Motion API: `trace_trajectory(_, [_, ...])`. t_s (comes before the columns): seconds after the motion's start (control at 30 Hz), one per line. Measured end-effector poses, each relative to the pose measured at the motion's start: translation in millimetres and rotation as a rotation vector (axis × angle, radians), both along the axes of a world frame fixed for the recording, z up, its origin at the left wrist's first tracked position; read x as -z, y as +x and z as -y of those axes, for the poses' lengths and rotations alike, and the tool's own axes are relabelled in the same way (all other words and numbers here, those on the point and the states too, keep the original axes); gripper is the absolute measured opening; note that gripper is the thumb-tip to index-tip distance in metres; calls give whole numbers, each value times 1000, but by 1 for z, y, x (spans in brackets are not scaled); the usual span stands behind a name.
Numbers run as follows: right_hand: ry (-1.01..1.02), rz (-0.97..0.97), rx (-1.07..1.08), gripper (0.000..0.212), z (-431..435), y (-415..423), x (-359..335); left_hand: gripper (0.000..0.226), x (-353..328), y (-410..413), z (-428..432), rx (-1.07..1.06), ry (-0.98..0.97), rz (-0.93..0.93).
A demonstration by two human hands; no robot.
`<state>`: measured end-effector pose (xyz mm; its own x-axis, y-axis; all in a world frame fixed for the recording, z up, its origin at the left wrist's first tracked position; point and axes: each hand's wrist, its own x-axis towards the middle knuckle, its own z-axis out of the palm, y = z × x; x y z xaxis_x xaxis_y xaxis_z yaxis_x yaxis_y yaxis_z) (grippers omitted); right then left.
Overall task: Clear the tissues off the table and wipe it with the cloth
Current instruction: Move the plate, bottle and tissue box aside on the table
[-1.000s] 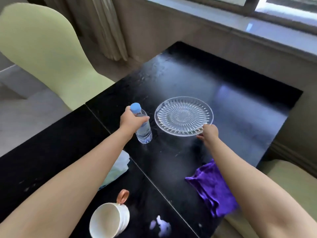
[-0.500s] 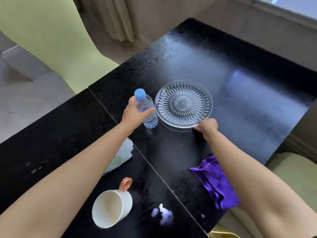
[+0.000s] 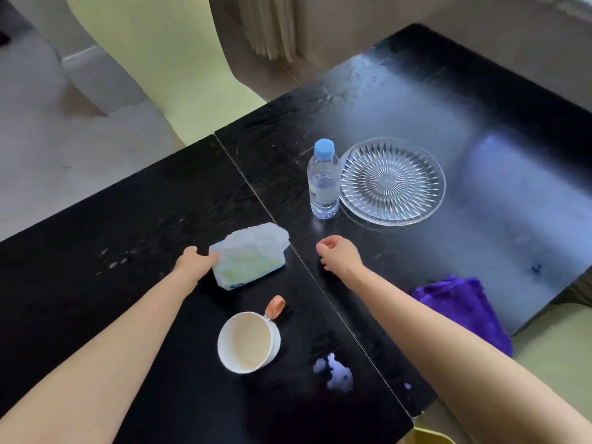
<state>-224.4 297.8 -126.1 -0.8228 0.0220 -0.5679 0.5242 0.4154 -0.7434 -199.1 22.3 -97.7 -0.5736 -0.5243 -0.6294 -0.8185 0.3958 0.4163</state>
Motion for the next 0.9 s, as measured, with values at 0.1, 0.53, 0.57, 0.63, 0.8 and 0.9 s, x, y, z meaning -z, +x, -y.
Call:
trace_trajectory(0.1, [-25,19,-186,26,45,1,-4,43,7,5,-5,-72,209,-47])
trace_trajectory(0.53, [-376,126,-22,25,49,14,-36,15,-31,13,-31,-199,670,-384])
trace_trajectory(0.57, [-435,123,-7,19,43,15,-43,17,-37,13,-33,-162,697,-398])
trace_trajectory(0.63, [-510,120,29,12,30,16,-57,25,-49,14,-38,-92,731,-429])
trace_trajectory(0.8, [-475,42,154,10,0,24,-74,63,-60,45,-46,207,581,-407])
trace_trajectory(0.9, [-480,37,296,5,-23,36,-77,87,-51,84,-47,545,279,-214])
